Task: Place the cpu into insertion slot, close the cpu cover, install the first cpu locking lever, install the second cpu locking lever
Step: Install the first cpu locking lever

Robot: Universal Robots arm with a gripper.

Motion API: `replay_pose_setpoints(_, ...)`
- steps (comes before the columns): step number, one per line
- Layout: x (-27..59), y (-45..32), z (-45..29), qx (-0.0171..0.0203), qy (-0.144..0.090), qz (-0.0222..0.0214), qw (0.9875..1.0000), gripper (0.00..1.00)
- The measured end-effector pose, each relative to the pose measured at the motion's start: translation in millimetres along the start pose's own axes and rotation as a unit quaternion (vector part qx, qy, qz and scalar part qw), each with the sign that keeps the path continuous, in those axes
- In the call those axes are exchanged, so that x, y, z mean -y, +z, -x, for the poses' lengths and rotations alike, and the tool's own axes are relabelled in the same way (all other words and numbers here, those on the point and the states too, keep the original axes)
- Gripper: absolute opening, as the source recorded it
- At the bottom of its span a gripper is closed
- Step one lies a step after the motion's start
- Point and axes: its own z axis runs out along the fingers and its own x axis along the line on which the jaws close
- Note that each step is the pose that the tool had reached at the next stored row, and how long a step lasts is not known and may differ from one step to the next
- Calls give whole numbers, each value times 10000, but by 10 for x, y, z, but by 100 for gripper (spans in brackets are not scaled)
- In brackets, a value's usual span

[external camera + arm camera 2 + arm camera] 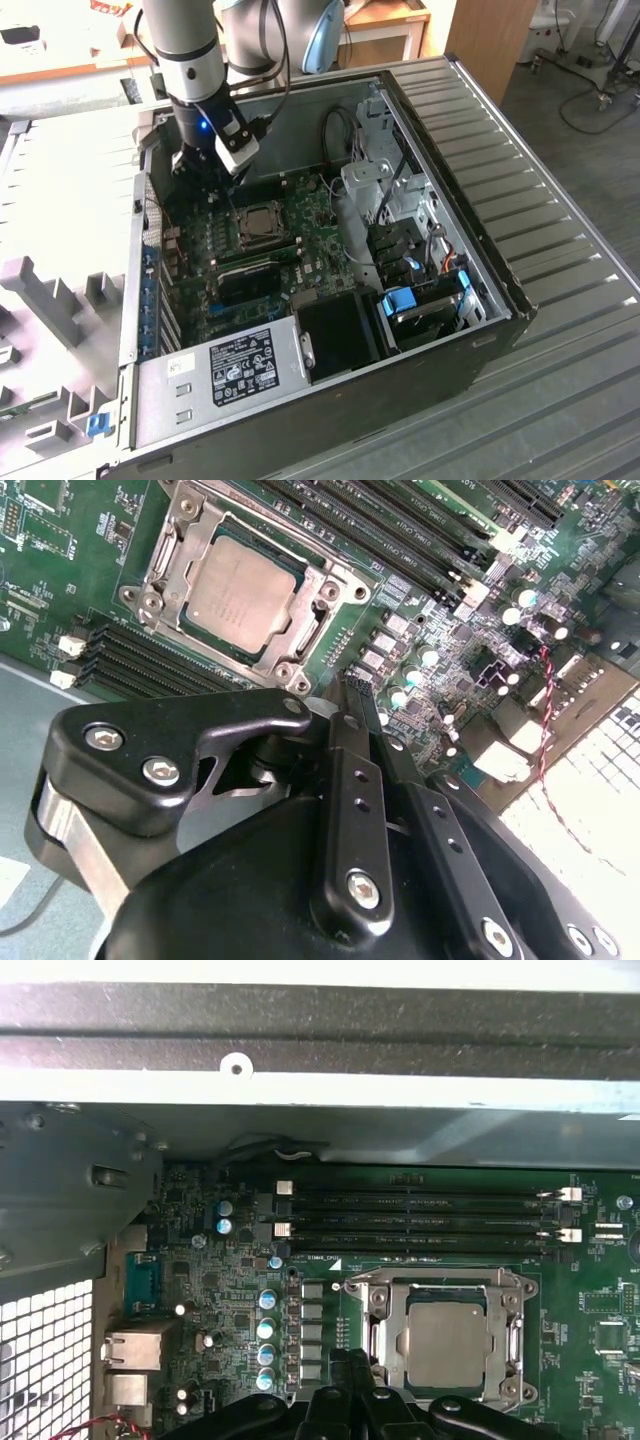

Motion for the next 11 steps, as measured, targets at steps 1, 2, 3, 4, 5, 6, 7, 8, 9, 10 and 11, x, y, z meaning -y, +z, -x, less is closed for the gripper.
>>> replay_pose_setpoints(1, 0, -12, 0, 0, 0, 0, 10000, 10)
replay_pose_setpoints(2, -1, -24, 1, 0, 0, 0, 10000, 10)
replay_pose_setpoints(3, -1, -37, 1, 0, 0, 0, 10000, 10)
replay_pose_setpoints(4, -2, -49, 2, 0, 0, -1, 10000, 10)
replay_pose_setpoints(5, -2, -59, 2, 0, 0, 0, 10000, 10)
replay_pose_setpoints(6, -2, -64, 2, 0, 0, 0, 10000, 10)
replay_pose_setpoints(7, -2, -64, 2, 1, 0, 1, 10000, 10)
replay_pose_setpoints(8, -2, -64, 2, 1, 0, 1, 10000, 10)
replay_pose_setpoints(9, -3, -87, 3, 0, 0, 0, 10000, 10)
replay_pose_setpoints(10, -4, -111, 4, 0, 0, 0, 10000, 10)
replay_pose_setpoints(11, -4, -111, 4, 0, 0, 0, 10000, 10)
